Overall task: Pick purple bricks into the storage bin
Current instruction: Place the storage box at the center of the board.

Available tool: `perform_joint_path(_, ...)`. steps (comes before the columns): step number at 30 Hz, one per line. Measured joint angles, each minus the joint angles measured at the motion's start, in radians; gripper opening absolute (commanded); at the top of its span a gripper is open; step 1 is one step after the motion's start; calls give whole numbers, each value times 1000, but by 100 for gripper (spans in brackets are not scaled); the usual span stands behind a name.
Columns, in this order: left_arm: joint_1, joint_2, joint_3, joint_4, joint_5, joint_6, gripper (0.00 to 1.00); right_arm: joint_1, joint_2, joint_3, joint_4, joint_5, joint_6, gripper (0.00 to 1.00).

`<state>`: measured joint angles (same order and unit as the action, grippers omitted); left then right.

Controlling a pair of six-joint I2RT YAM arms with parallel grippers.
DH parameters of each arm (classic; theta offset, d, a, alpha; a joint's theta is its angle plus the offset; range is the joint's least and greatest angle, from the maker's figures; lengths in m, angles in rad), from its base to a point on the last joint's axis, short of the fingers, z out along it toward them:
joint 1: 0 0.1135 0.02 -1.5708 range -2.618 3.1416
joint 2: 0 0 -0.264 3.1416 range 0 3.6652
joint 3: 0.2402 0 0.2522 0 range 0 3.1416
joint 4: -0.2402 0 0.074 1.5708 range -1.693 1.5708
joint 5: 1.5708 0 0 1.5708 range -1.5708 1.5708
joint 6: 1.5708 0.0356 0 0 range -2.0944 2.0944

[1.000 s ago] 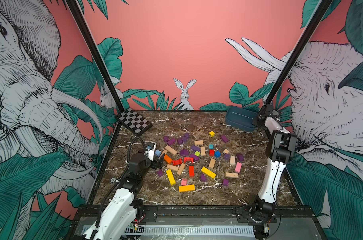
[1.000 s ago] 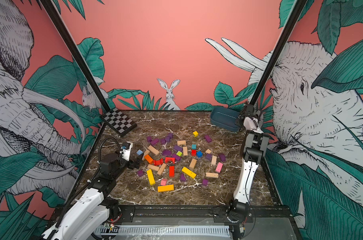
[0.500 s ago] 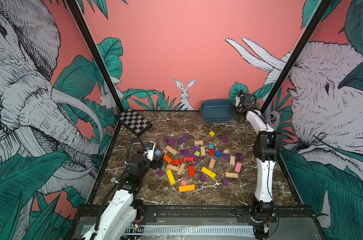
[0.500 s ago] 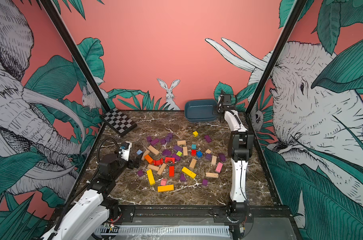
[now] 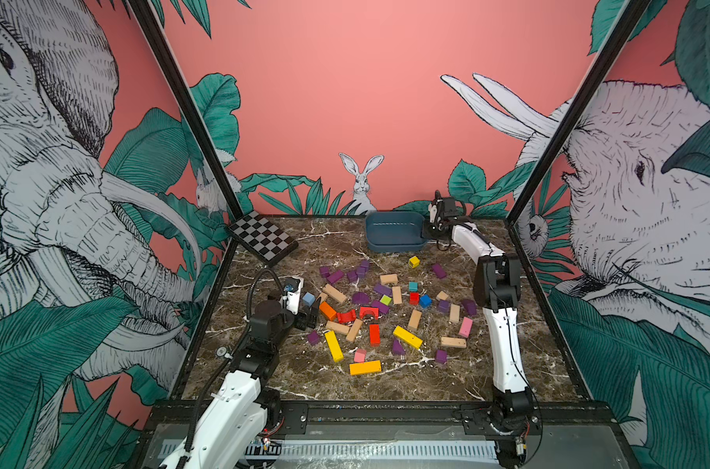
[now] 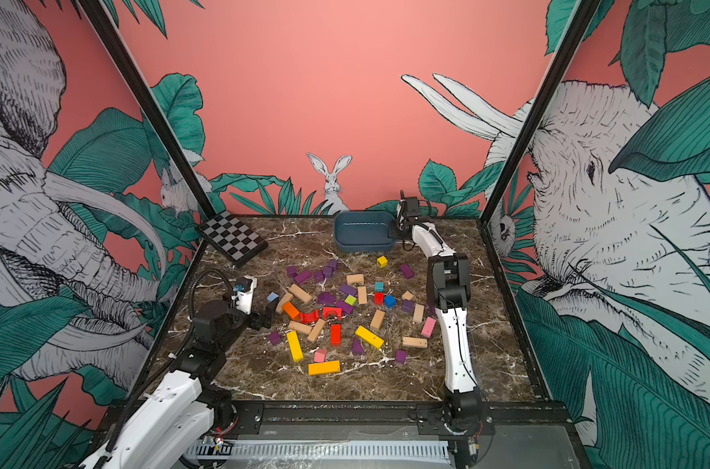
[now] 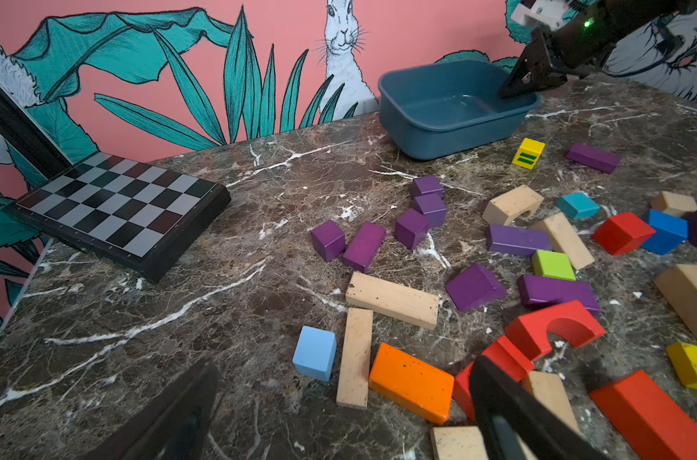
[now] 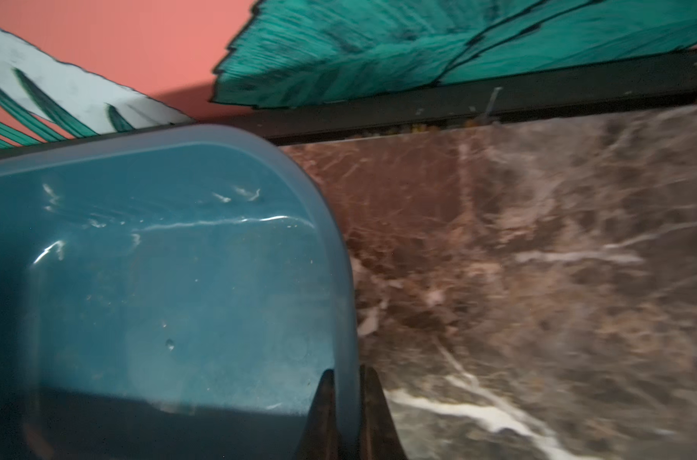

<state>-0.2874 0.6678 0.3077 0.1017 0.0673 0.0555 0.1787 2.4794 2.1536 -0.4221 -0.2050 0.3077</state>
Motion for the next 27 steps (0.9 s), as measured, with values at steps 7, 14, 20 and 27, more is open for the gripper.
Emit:
perform_joint_path(7,0,1,0,0,0,0,99,27,-89,-151,51,11,45,0)
perform_joint_path(14,0,2,0,0,0,0,99,35,-91,-156,57,17,60,18)
perform_joint_path(20,0,2,0,0,0,-1,99,40,-111,-166,59,26,62,40)
perform_joint_path(27,0,-1,0,0,0,-1,99,30,-171,-117,18,16,-69,59)
